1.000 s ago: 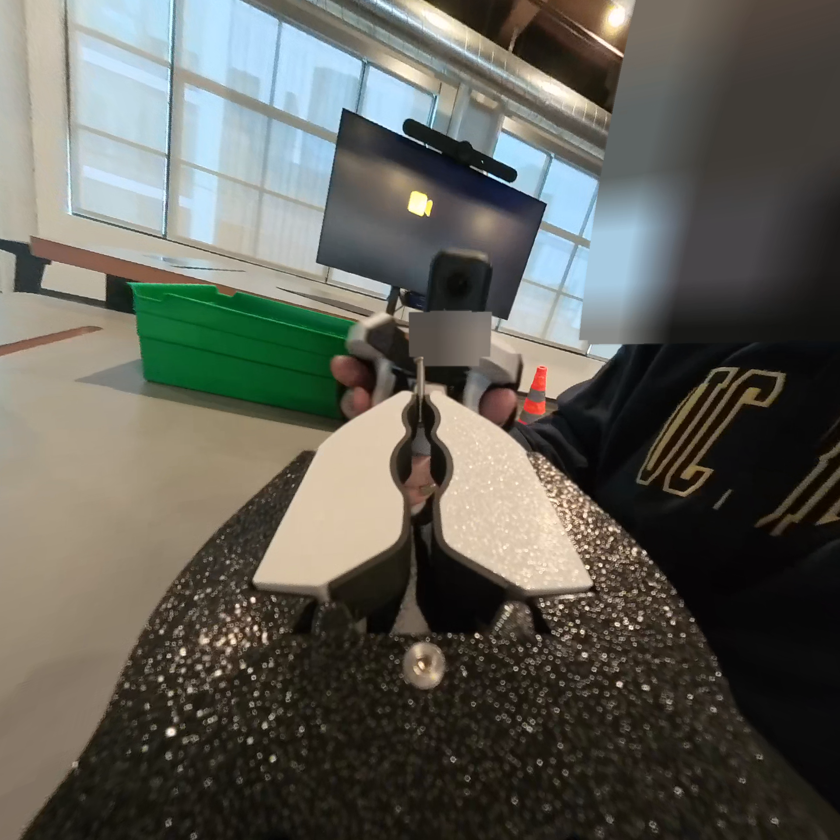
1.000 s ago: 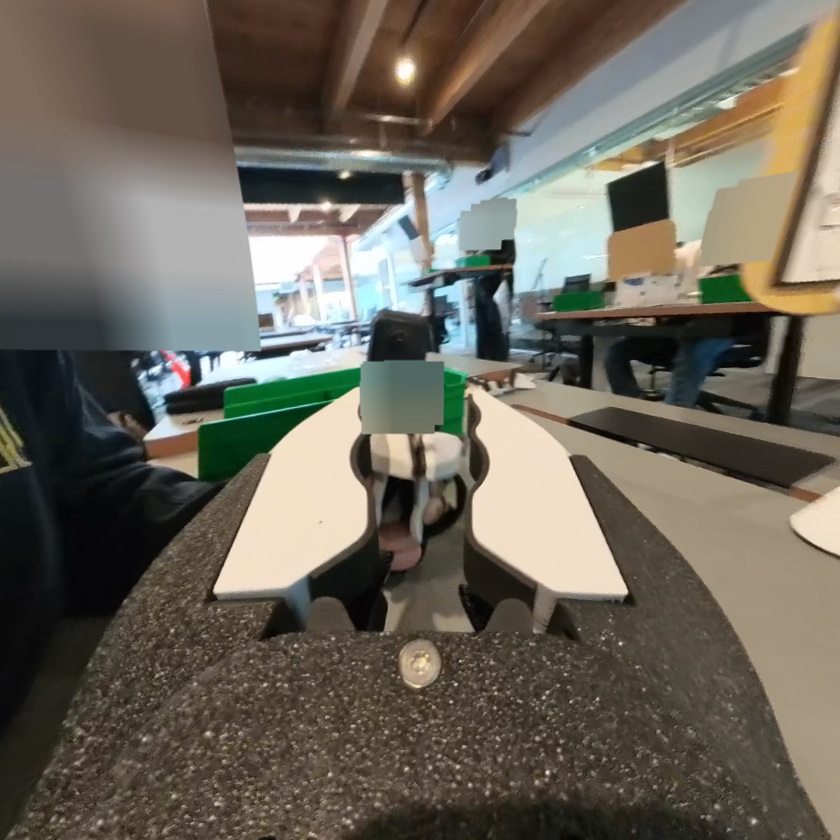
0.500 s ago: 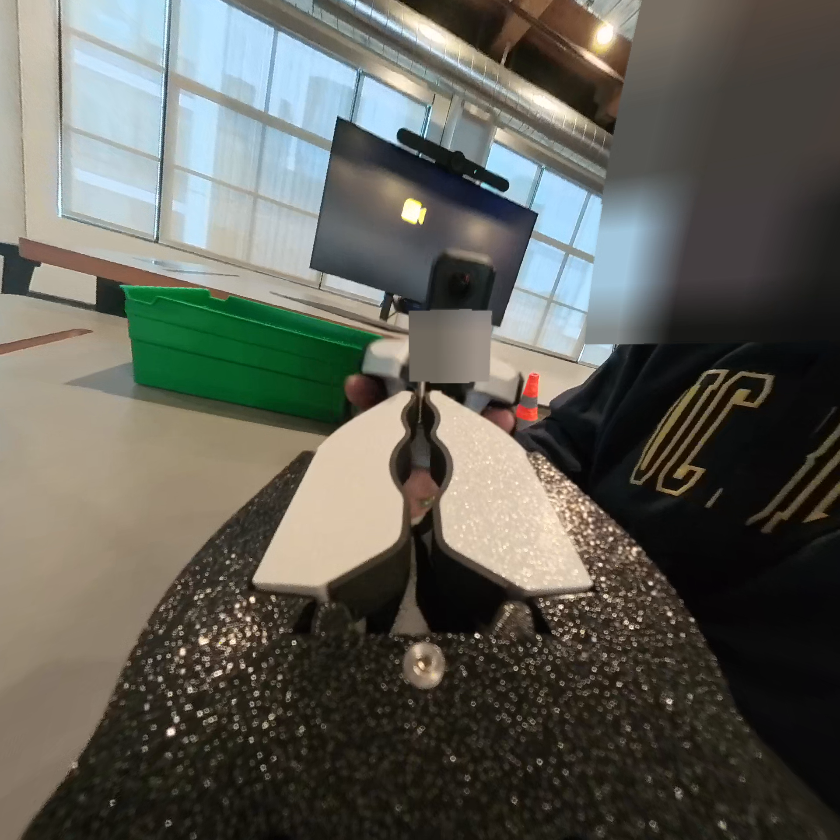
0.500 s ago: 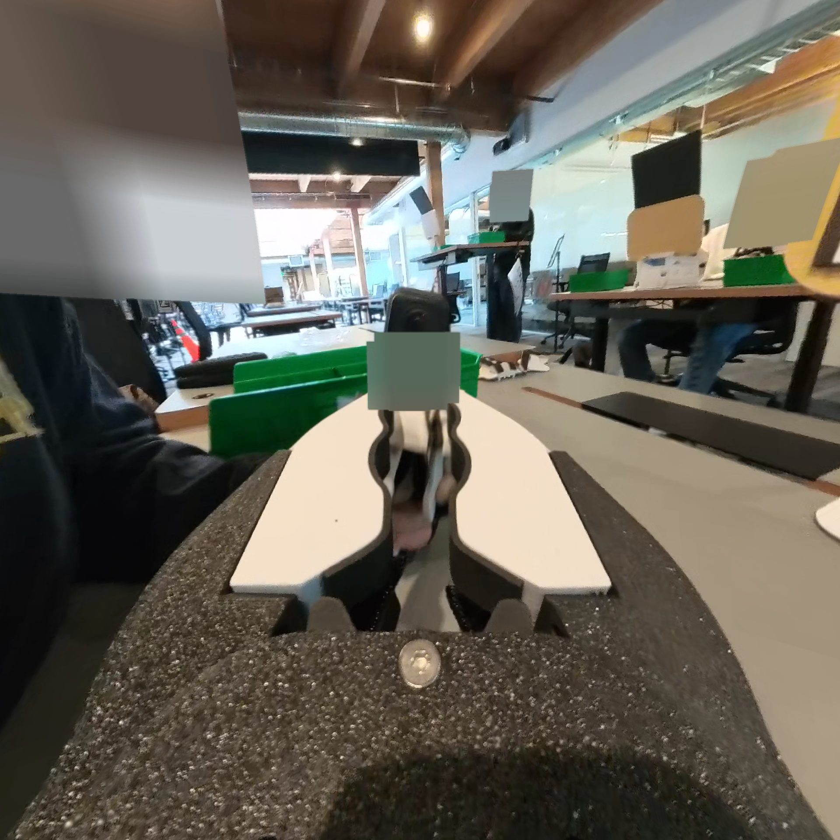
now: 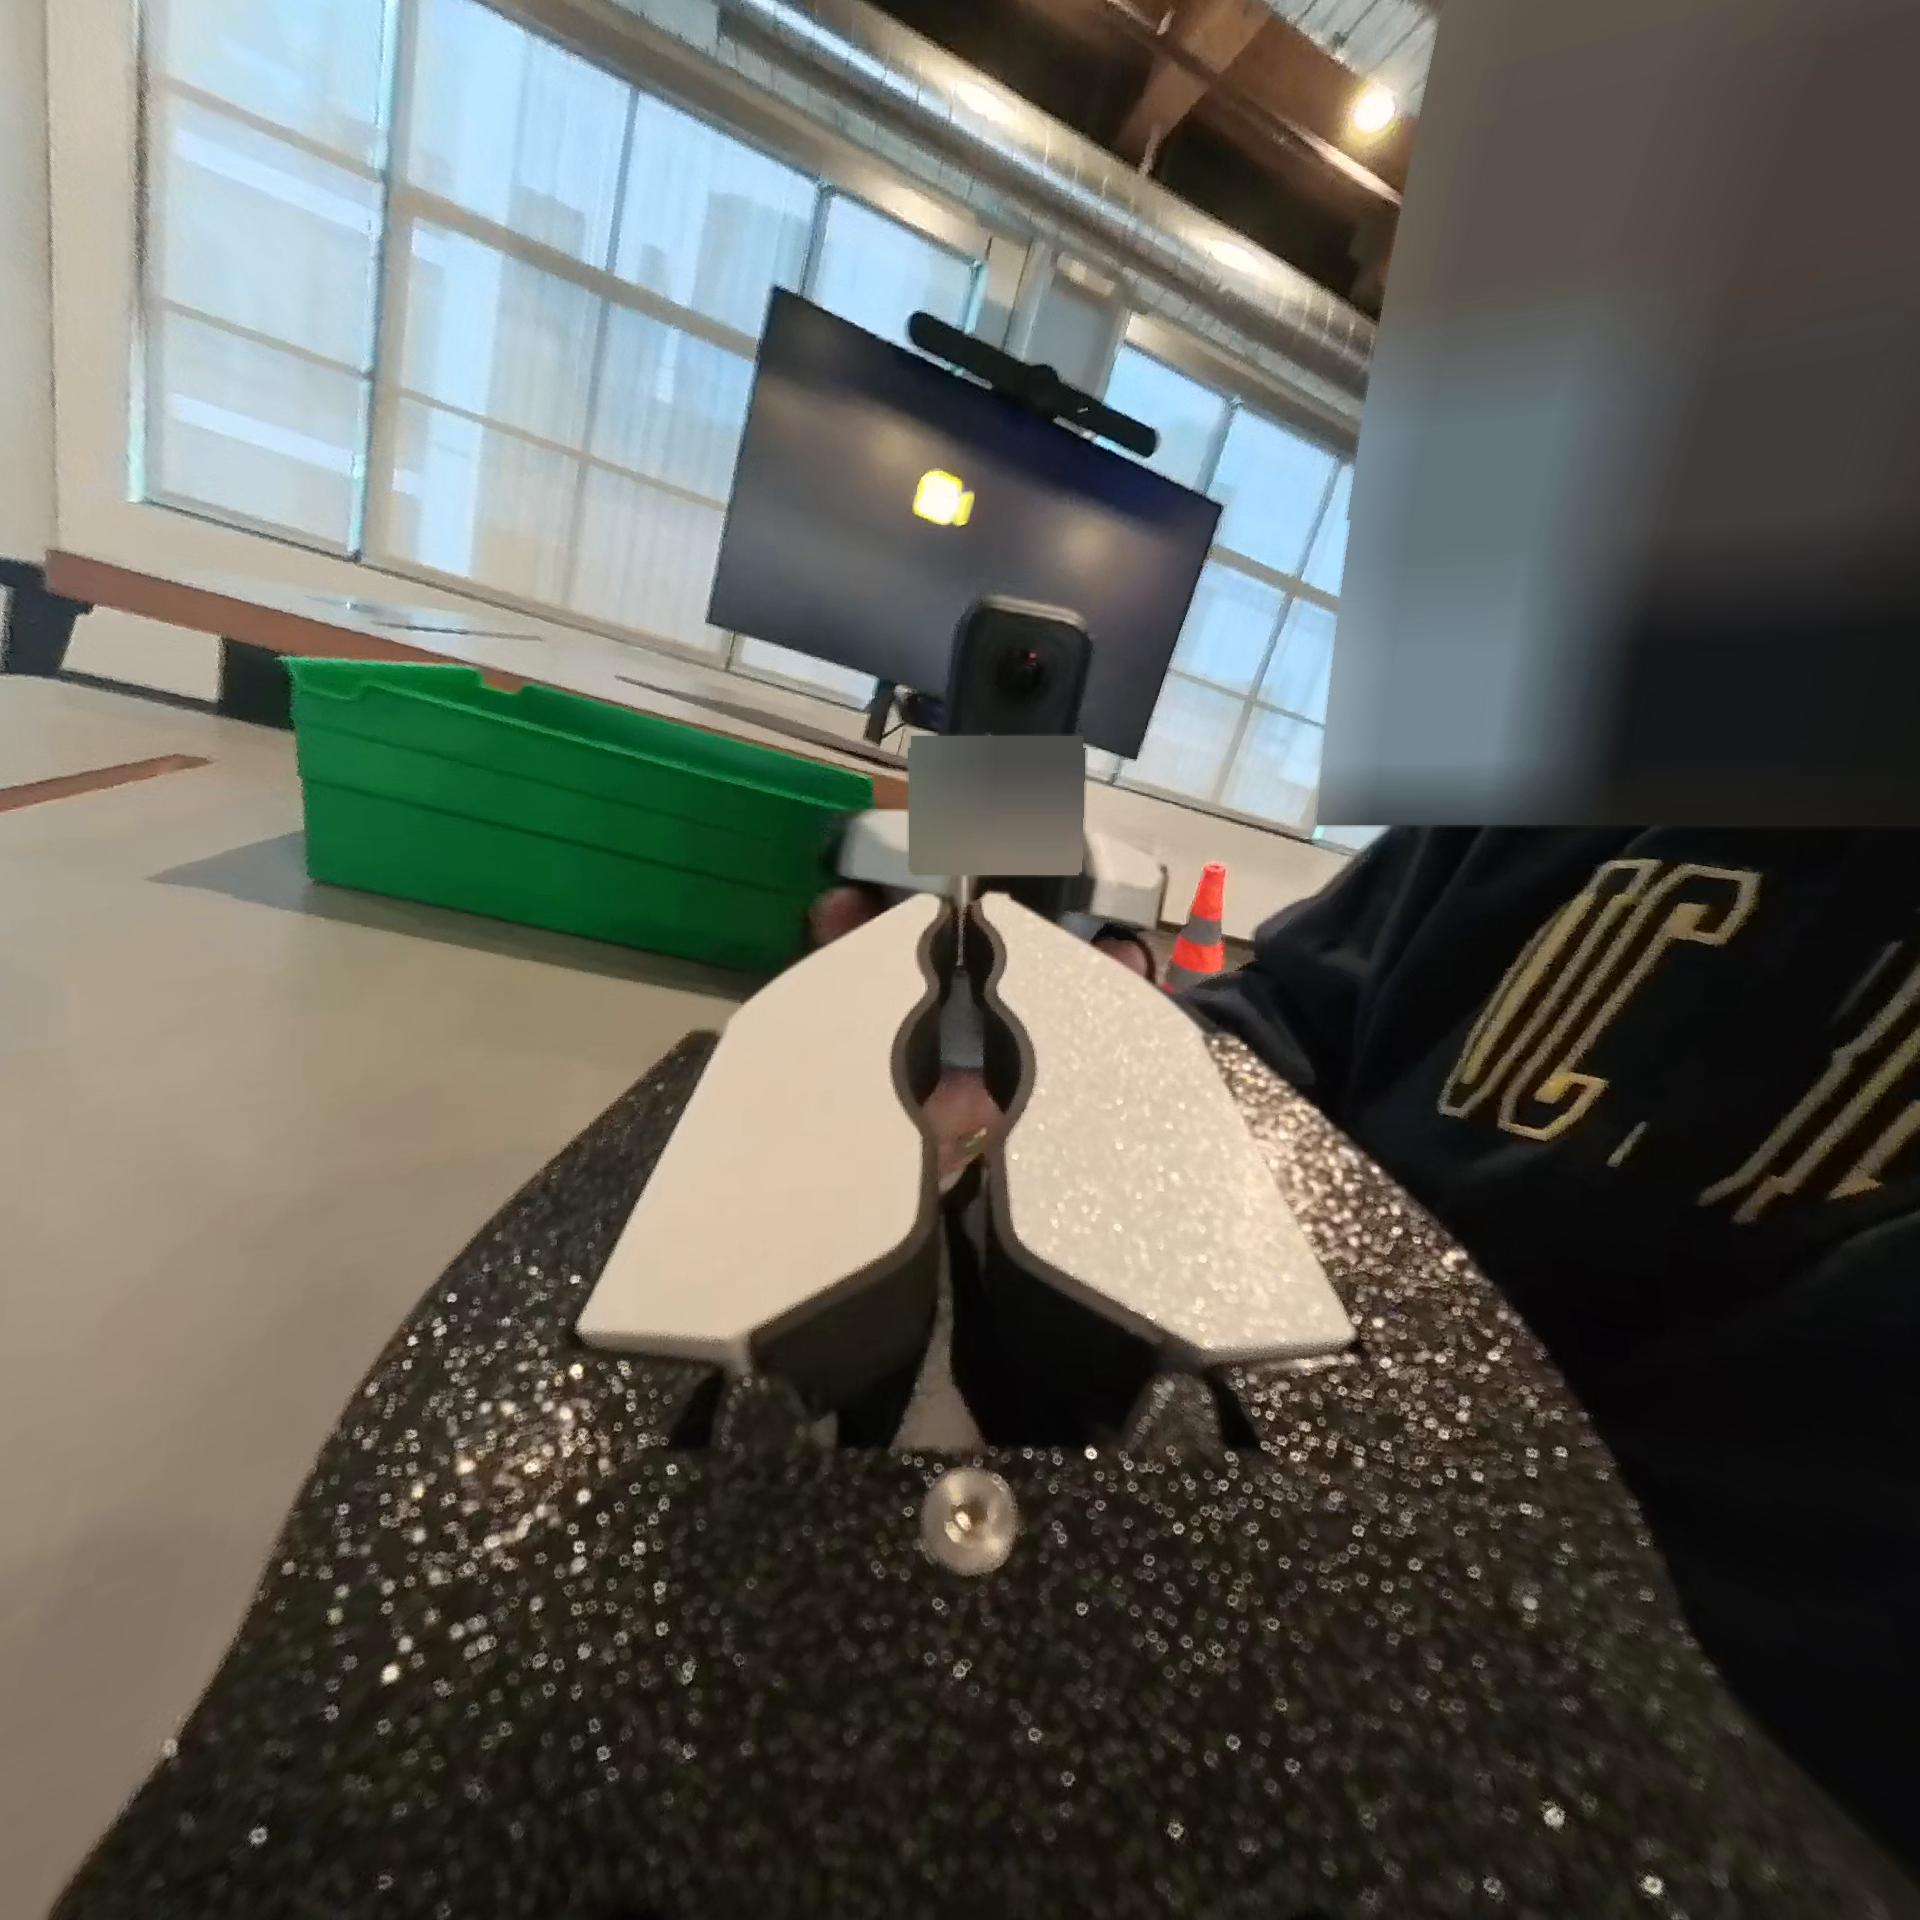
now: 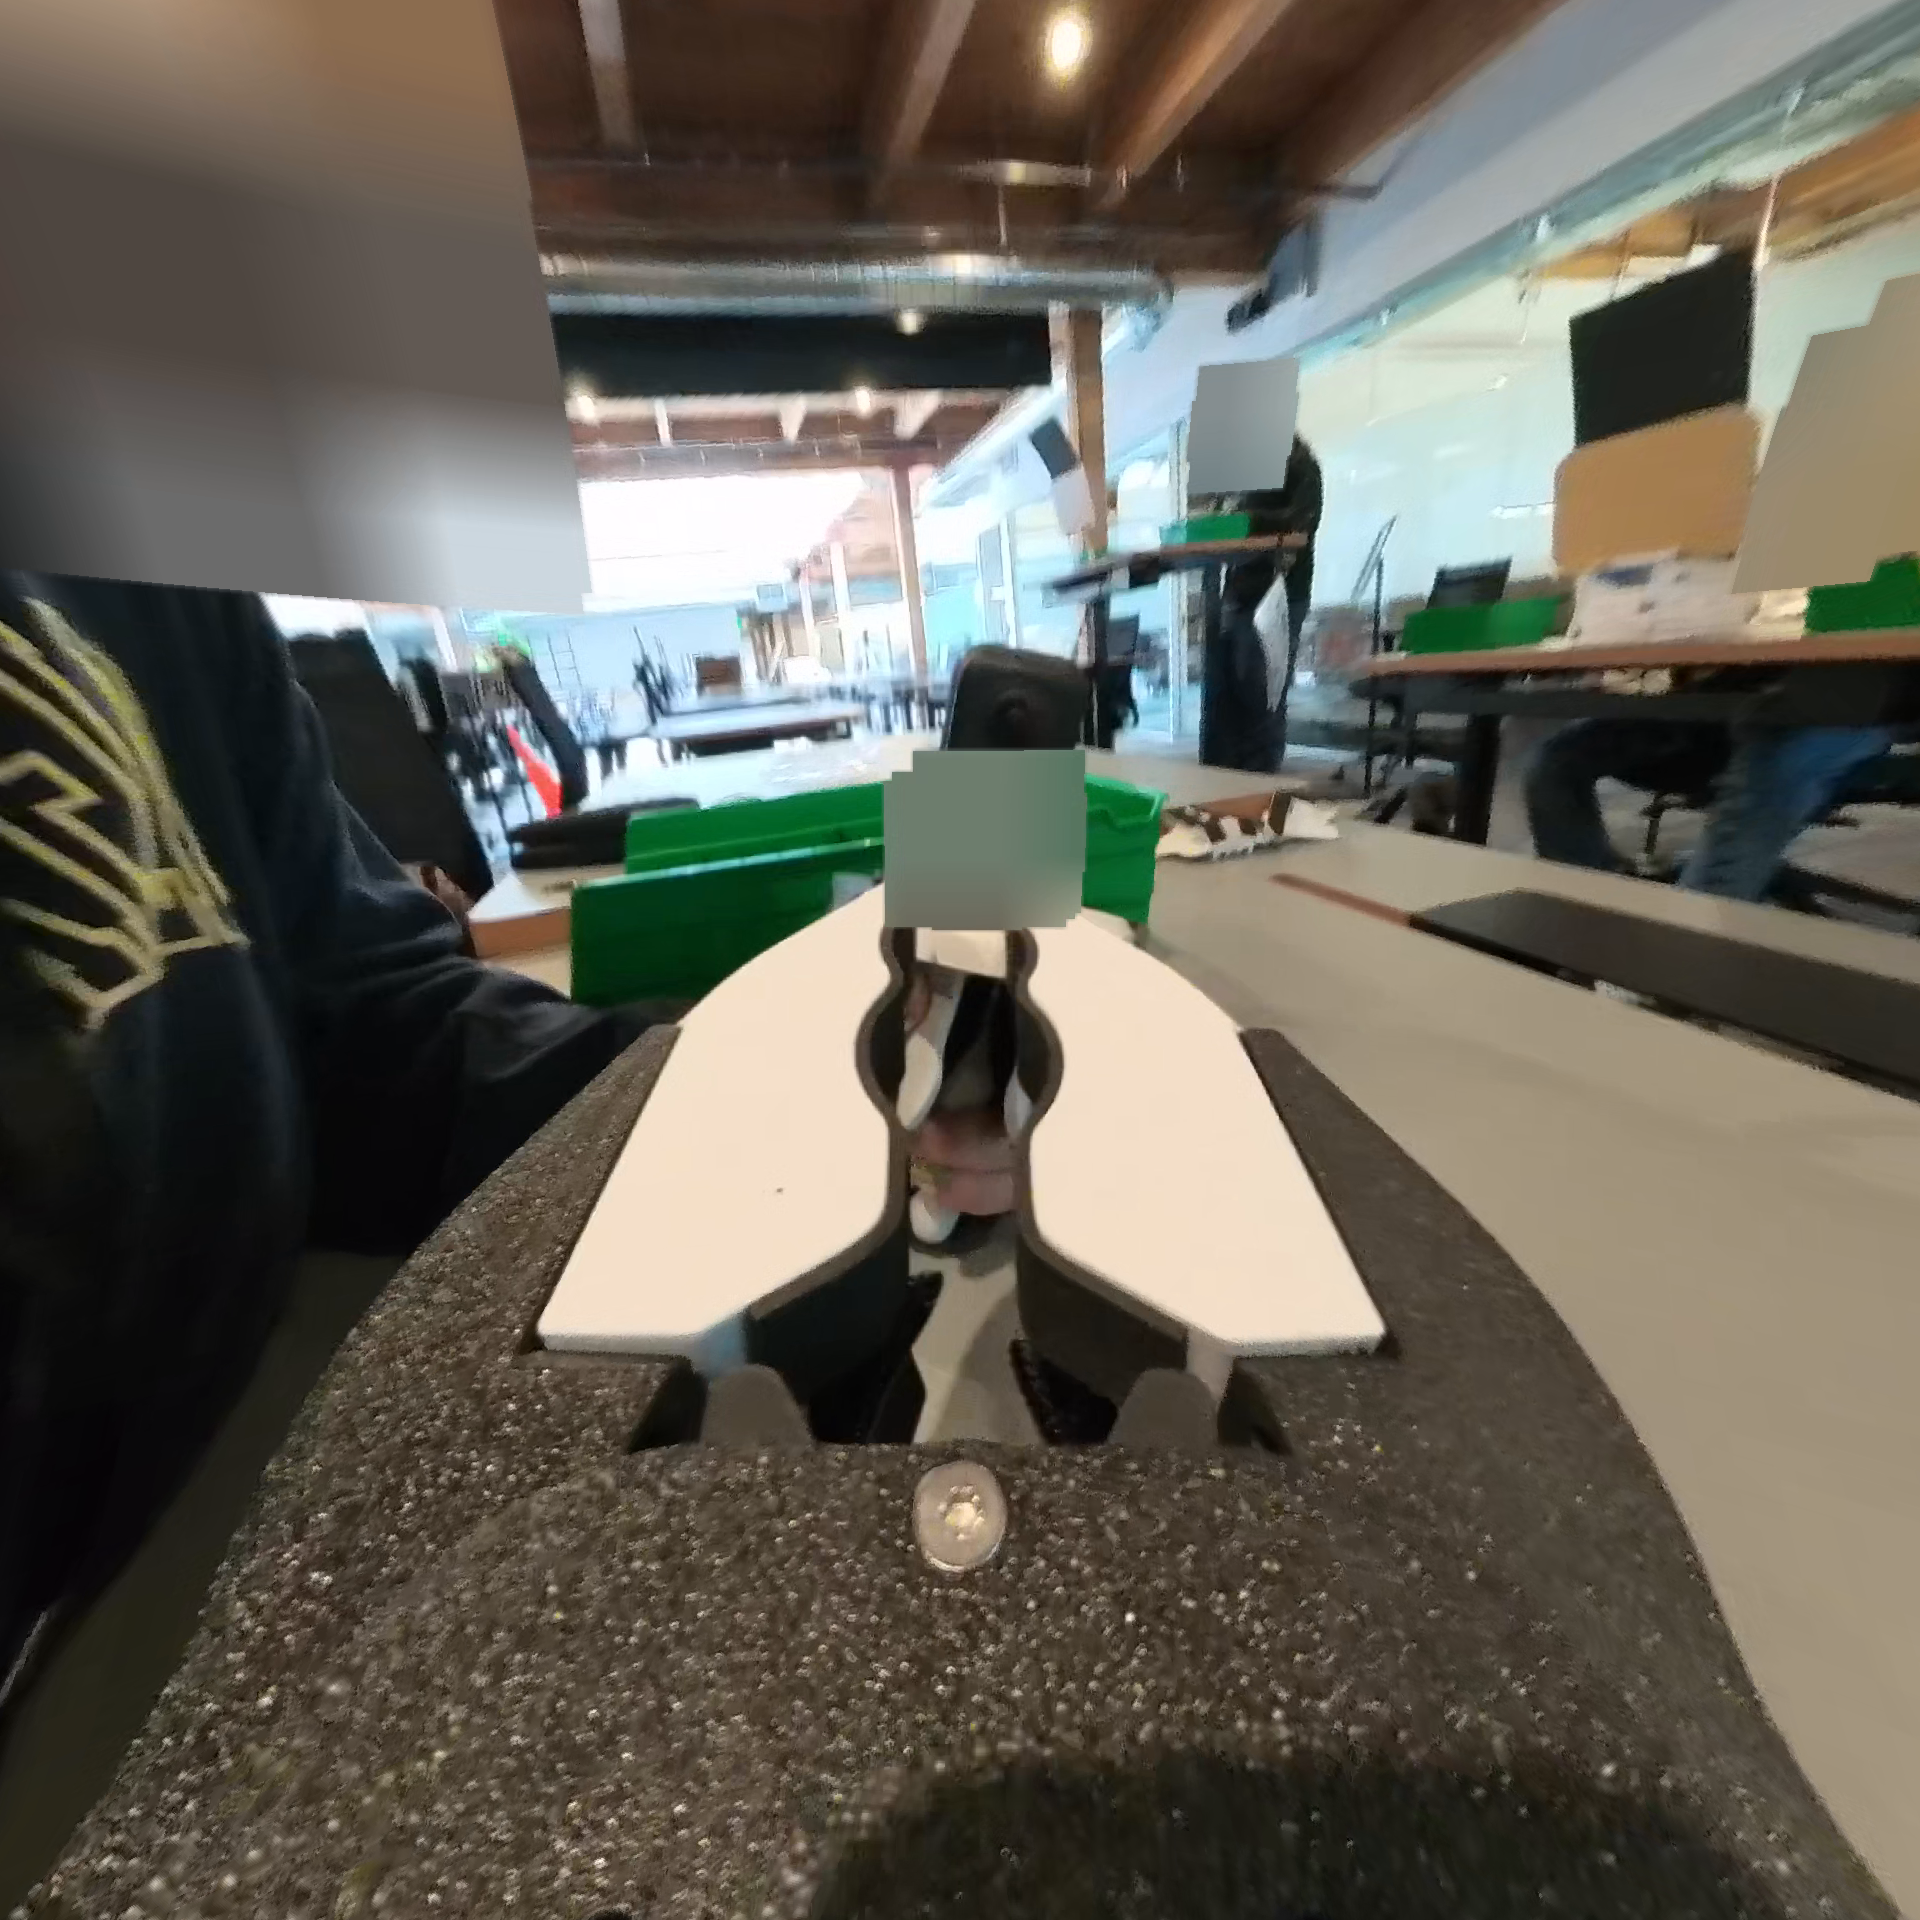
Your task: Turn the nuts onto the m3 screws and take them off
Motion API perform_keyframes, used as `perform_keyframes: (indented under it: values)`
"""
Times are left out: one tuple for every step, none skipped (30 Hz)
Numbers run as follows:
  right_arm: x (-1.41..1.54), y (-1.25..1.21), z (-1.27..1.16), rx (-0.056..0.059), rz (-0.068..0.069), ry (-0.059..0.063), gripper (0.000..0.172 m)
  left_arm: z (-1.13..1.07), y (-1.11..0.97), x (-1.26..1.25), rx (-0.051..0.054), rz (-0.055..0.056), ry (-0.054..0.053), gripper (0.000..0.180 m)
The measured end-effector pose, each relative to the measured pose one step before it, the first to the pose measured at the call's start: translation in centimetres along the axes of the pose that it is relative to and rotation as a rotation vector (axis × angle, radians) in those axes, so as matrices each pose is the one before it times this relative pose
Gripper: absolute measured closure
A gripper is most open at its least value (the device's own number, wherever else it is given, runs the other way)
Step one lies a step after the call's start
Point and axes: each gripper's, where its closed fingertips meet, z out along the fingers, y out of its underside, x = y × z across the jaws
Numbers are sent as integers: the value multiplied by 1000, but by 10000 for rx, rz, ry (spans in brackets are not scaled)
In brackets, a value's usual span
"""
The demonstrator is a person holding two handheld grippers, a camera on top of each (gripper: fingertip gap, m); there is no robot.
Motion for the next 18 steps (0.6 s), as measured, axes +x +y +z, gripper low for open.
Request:
perform_keyframes:
  values:
    - [370, -421, -353, 329, -55, 289, 156, -23, 76, 3, -45, 9, -3, 178]
    - [531, -436, -102, 283, -143, 374, 155, 29, 71, -26, -60, -7, 23, 178]
    - [351, -226, 179, 66, -130, 193, 153, 56, 93, -24, -72, 7, 14, 178]
    - [178, -55, 407, -66, -46, 65, 151, 79, 41, 36, -23, 5, 20, 178]
    - [-28, 60, 510, -123, 4, -50, 149, 99, 27, 46, -4, -14, 21, 178]
    - [-328, 216, 446, -167, 8, -191, 148, 114, 38, 44, -3, -11, 1, 178]
    - [-469, 290, 244, -148, -3, -238, 148, 20, -91, 18, 34, -9, -12, 178]
    - [-320, 225, -40, -58, 0, -102, 147, -124, -159, -8, 89, -21, 7, 178]
    - [-149, 91, -352, 24, 53, -14, 146, -195, -176, 34, 107, -9, 38, 178]
    - [-157, 137, -544, -43, 110, -130, 150, -131, -140, 34, 100, 7, 4, 178]
    - [-391, -101, -603, 98, 114, -356, 165, -98, -156, -117, 69, -38, -96, 178]
    - [139, -515, -469, 385, 165, 59, 166, -164, -109, -66, 59, -48, -33, 178]
    - [776, -512, -237, 340, 36, 517, 162, -74, -96, -26, 35, -59, 39, 178]
    - [677, -130, 36, 1, -155, 426, 158, -4, 80, -85, -58, 21, -7, 178]
    - [484, 212, 268, -288, -143, 310, 156, 104, 185, -11, -124, 61, -6, 178]
    - [88, 354, 370, -354, -110, 64, 155, 196, 189, 48, -134, 63, 0, 178]
    - [-99, 323, 354, -259, -37, -47, 155, 192, 136, 35, -90, 49, -12, 178]
    - [-48, 303, 279, -156, 34, 2, 156, 121, 53, 25, -37, 28, -6, 178]
